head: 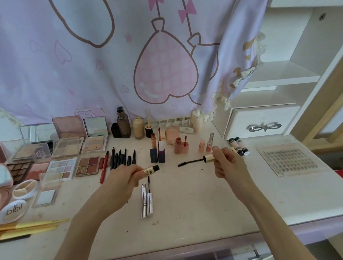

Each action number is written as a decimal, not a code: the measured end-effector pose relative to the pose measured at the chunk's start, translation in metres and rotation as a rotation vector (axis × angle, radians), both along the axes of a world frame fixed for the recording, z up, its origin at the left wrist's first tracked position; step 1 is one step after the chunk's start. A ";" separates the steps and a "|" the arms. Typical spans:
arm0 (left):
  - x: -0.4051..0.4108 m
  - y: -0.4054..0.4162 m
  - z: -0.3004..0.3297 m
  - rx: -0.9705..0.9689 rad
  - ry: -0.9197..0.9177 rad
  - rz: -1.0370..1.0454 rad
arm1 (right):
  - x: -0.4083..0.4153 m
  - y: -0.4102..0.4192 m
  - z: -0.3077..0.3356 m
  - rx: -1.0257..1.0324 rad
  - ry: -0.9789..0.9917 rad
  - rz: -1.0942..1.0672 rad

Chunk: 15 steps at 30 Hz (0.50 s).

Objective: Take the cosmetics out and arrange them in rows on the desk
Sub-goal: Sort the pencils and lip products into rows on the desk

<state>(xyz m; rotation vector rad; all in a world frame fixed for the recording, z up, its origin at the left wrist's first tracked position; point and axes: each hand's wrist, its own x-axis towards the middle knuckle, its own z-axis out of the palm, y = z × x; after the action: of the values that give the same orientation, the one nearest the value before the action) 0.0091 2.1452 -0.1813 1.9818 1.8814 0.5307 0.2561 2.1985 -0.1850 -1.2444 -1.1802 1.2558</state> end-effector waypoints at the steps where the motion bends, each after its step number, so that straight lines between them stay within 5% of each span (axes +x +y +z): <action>1: -0.003 0.000 0.001 0.018 -0.033 0.030 | 0.001 0.000 0.001 0.000 -0.022 0.004; 8: 0.010 -0.005 0.002 -0.003 -0.335 0.141 | -0.004 -0.008 -0.010 -0.223 0.262 0.070; 15: 0.050 0.003 -0.009 -0.134 -0.382 0.192 | 0.002 -0.021 -0.020 -0.434 0.362 0.114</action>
<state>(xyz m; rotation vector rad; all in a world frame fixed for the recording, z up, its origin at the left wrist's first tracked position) 0.0591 2.1482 -0.1899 1.4984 1.8168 0.7544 0.2583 2.1776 -0.2052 -1.1931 -0.7454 1.8029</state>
